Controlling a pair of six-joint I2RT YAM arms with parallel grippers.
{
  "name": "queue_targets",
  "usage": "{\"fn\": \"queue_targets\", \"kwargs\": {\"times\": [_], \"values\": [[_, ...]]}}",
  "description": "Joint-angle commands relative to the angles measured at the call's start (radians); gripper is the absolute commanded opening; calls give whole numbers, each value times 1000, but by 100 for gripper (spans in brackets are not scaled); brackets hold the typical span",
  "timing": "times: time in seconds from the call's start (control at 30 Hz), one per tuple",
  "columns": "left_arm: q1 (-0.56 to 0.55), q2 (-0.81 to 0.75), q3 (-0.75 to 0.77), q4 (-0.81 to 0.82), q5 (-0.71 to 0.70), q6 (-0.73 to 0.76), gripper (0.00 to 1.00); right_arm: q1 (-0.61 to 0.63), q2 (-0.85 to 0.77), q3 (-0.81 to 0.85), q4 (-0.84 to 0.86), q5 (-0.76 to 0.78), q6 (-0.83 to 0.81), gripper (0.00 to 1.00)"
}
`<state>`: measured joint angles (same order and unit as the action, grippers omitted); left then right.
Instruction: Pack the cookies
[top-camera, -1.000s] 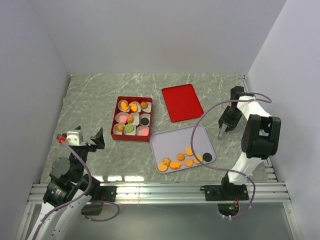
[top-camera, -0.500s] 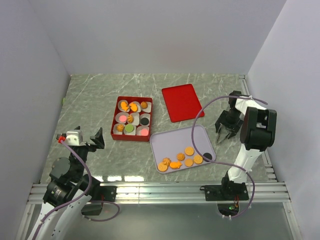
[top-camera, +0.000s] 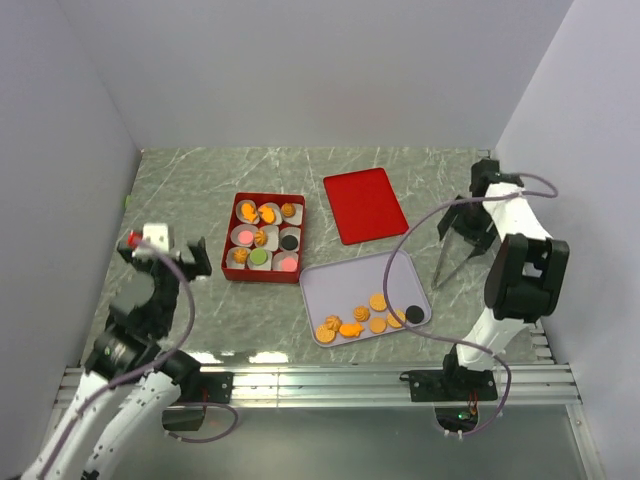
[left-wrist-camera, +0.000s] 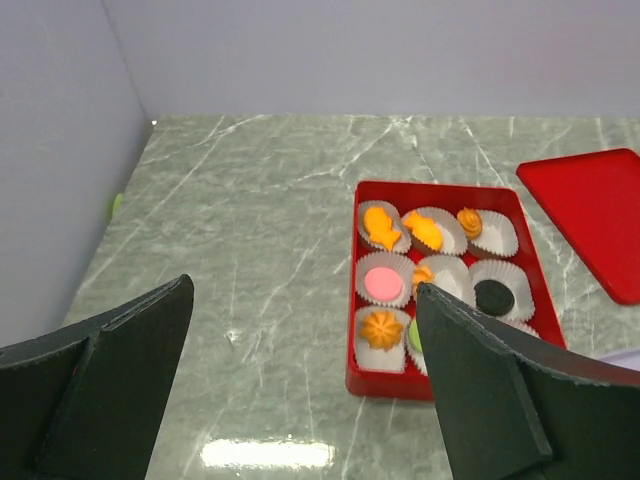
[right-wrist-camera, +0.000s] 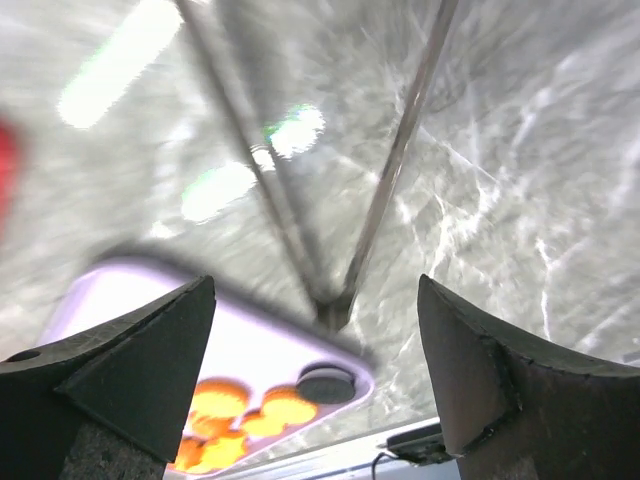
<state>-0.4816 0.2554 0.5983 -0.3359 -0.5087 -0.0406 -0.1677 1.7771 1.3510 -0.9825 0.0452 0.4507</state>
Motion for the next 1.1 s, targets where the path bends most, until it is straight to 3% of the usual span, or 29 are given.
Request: {"fn": "queue_targets", "kwargs": {"times": [0.0,0.03,0.13,0.23,0.43,0.7,0.87,1.07], "values": [[-3,216,197,15,-62,-30,99,4,-120,125,-79,28,-4,89],[-2,337,243,-9,-60,-48,99,7,-140,143,-87,19,-6,89],[-20,500,389,29,-13,-62,97,39,-165,215,-79,-95,-6,87],[-43,571,429,90,24,-100,99,123,-128,299,-41,-206,-9,84],[-45,726,552,8,88,-215,99,238,126,552,-87,-215,-26,75],[-45,752,575,-187,220,-387,92,237,474,822,-131,-200,-30,67],[-45,729,499,-206,249,-472,89,235,588,945,-153,-157,-43,64],[-46,755,489,-198,260,-489,88,238,665,970,-150,-146,-32,62]]}}
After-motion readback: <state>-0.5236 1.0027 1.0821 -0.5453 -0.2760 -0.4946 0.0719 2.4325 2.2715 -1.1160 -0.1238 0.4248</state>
